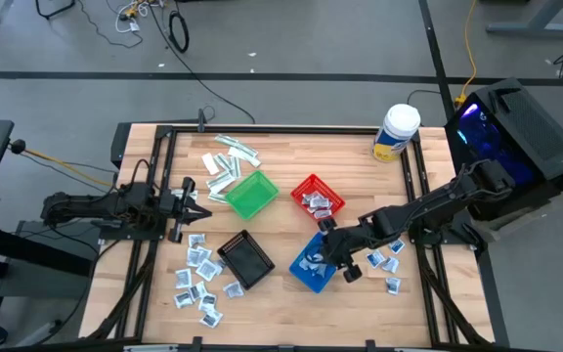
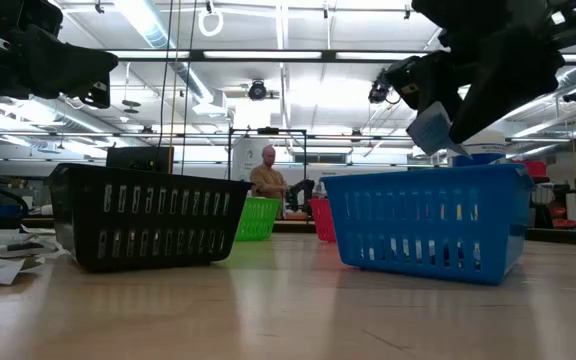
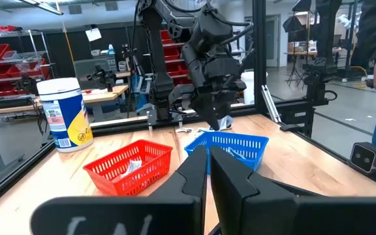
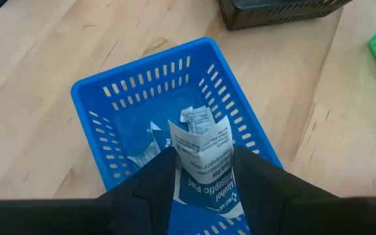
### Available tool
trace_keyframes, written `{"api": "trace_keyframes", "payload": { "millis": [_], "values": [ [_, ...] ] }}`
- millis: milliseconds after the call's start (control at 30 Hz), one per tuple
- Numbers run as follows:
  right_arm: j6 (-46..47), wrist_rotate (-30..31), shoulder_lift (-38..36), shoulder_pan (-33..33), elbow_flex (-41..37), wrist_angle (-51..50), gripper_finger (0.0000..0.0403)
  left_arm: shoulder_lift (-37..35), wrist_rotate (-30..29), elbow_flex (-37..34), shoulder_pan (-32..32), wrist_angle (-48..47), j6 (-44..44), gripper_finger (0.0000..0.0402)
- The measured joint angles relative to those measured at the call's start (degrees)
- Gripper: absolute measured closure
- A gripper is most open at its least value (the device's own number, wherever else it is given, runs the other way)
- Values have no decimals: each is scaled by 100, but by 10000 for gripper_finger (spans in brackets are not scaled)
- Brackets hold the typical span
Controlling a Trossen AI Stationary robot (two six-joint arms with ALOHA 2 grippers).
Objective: Pick & Place First Aid Supplies
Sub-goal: Put the blue alcohol pad into the blue bin
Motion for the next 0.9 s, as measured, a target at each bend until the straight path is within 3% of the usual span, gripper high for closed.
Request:
{"api": "trace_keyframes", "payload": {
  "millis": [200, 567, 900],
  "values": [
    [69, 103, 0, -29, 0, -40, 239, -1, 0, 0, 0, 1, -1, 376],
    [203, 87, 0, -29, 0, -413, 162, -1, 0, 0, 1, 1, -1, 376],
    [498, -61, -201, 257, 9, -1370, 150, 0, 0, -1, -1, 0, -1, 376]
  ]
}}
